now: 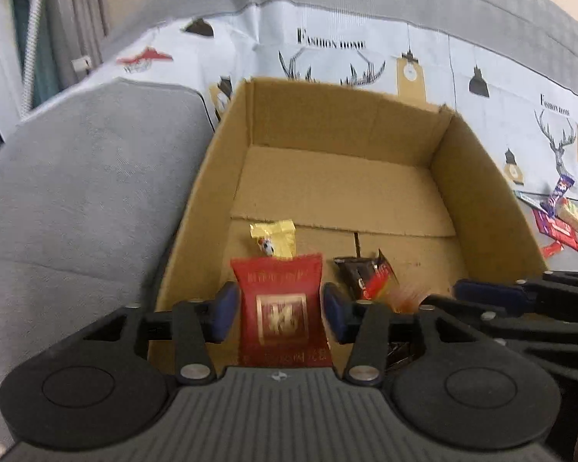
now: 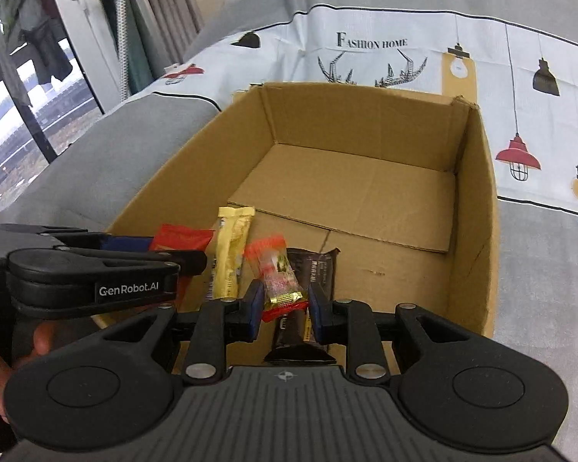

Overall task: Organize snacks
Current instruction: 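Carry the red packet and candy into the box and release both, then move both tools back to the snacks and grasp the red stick with left tool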

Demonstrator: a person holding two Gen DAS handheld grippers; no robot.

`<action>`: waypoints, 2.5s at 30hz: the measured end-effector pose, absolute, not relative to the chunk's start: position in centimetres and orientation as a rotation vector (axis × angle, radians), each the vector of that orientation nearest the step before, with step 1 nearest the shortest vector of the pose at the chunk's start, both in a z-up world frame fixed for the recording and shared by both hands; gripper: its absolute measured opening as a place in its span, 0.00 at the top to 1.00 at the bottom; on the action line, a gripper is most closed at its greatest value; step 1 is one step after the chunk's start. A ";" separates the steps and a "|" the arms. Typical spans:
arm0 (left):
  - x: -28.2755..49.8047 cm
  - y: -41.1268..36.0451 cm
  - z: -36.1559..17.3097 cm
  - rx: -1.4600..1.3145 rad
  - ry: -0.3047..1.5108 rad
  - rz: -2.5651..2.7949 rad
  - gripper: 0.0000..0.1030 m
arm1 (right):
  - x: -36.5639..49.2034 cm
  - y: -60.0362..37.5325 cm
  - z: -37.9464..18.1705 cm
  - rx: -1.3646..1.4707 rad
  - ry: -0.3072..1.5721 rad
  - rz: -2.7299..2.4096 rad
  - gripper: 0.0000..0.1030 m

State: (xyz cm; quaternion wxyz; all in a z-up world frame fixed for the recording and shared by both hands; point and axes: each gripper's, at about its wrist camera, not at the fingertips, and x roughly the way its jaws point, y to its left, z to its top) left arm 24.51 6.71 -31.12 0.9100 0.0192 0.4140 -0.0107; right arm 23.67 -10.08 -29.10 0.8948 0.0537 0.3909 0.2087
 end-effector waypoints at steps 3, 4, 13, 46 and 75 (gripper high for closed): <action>23.5 5.8 -29.6 0.084 0.803 0.015 0.12 | 22.8 -11.9 -28.2 0.162 0.762 0.422 0.23; 23.1 5.5 -29.2 0.093 0.793 0.016 0.11 | 22.5 -12.5 -28.0 0.183 0.756 0.431 0.21; 20.3 -0.1 -26.7 0.124 0.769 -0.039 0.08 | 18.2 -19.0 -27.6 0.305 0.711 0.411 0.01; 38.0 -32.8 -44.8 0.238 0.840 -0.663 0.27 | 28.6 -50.8 -39.7 0.220 0.699 -0.062 0.01; 34.6 -30.3 -42.7 0.241 0.957 -0.657 0.91 | 26.9 -49.4 -42.0 0.073 0.767 0.154 0.95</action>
